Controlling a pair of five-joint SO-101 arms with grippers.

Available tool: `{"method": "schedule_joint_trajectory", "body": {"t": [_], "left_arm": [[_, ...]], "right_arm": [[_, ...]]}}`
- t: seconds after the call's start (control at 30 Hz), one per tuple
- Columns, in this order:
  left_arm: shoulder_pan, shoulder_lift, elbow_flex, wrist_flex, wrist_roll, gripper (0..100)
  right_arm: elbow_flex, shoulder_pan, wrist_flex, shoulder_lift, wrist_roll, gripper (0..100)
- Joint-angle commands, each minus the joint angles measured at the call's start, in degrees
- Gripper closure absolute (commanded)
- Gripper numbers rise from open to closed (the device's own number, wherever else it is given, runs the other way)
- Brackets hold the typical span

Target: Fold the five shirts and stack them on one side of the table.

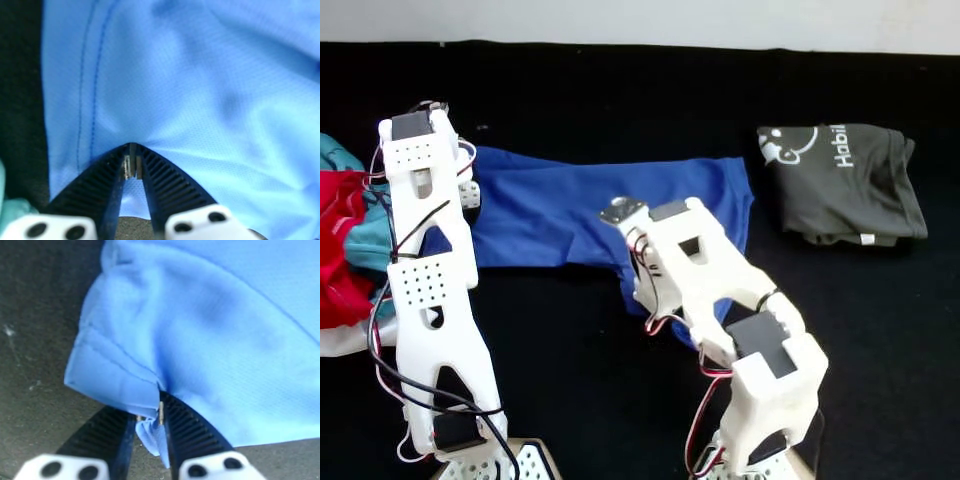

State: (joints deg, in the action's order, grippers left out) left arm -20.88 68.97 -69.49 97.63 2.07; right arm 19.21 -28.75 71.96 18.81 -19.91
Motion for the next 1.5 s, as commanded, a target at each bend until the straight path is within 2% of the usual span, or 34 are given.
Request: {"method": "schedule_joint_trajectory", "body": {"t": [0.0, 0.17, 0.3, 0.63, 0.8, 0.87, 1.1, 1.23, 1.47], "left_arm": [[0.7, 0.4, -0.5, -1.2, -0.4, 99], [0.7, 0.4, -0.5, -1.2, -0.4, 99], [0.7, 0.4, -0.5, -1.2, -0.4, 99], [0.7, 0.4, -0.5, -1.2, -0.4, 99], [0.7, 0.4, -0.5, -1.2, -0.4, 99], [0.7, 0.4, -0.5, -1.2, -0.4, 99], [0.7, 0.4, -0.5, -1.2, -0.4, 99], [0.7, 0.4, -0.5, -1.2, -0.4, 99], [0.4, 0.0, -0.5, -1.1, -0.6, 99]], "right_arm": [[-2.5, 1.8, 2.7, -1.8, -0.6, 99.3], [-17.2, 8.7, 11.3, -4.7, -4.5, 99.3], [-31.2, 14.1, 12.9, -0.9, -5.1, 99.3], [-63.5, 15.5, 13.4, 22.6, -5.0, 98.1], [-75.4, 15.8, 18.2, 32.3, -4.7, 76.0], [-80.0, 16.7, 18.6, 35.0, -4.6, 73.9], [-96.7, 22.1, 22.1, 37.7, 8.6, 73.9], [-103.5, 22.2, 29.3, 37.7, 9.3, 73.9], [-105.5, 22.6, 29.3, 35.9, 9.3, 73.9]]}}
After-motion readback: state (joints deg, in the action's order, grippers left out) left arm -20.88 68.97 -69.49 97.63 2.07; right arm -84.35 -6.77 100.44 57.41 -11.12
